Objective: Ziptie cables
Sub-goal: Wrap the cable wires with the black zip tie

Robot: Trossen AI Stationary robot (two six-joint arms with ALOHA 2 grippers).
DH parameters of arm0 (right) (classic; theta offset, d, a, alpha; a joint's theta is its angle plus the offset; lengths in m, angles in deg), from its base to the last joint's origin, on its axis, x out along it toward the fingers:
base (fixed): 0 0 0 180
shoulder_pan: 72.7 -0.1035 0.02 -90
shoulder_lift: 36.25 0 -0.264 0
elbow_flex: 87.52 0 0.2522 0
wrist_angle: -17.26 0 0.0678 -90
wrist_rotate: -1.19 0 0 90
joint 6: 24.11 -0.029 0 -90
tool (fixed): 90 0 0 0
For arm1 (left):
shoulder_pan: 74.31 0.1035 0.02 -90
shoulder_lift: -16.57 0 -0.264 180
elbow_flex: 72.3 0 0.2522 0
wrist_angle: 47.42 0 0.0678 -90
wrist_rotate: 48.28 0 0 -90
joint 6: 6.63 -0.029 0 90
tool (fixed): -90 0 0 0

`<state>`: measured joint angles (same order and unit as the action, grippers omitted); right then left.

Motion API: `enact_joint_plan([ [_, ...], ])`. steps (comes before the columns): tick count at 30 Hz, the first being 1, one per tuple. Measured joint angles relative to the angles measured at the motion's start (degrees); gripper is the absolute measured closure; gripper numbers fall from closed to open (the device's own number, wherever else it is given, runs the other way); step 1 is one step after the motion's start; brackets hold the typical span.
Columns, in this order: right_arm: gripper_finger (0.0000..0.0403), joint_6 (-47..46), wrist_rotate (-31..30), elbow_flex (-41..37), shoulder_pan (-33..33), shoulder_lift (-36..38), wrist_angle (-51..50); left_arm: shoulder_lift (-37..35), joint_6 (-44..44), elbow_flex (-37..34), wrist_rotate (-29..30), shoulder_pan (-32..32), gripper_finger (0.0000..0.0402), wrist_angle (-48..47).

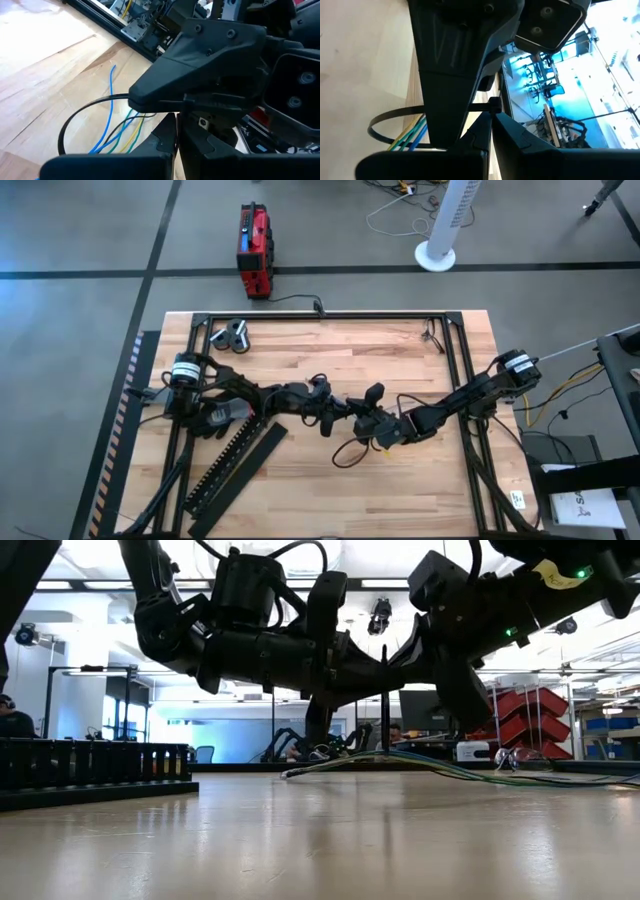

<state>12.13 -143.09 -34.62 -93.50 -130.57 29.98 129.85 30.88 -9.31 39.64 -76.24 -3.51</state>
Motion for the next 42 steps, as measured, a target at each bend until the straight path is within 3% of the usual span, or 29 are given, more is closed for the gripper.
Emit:
enact_joint_plan([
  [4, 0.0403, 1.7, -2.8, 0.0, 0.0, 0.0, 0.0, 0.0, 1.1, 0.0, -0.4, 0.2, 0.0402, 0.3],
  [33, 0.0403, 8.6, -3.1, 0.0, -3.3, 0.5, 3.4, 0.0, 3.9, -0.3, -1.0, 0.8, 0.0402, 2.7],
  [42, 0.0403, 8.3, -2.4, 0.0, -3.5, 0.5, 3.4, 0.0, -9.6, -0.3, -4.7, 1.0, 0.0402, 2.4],
])
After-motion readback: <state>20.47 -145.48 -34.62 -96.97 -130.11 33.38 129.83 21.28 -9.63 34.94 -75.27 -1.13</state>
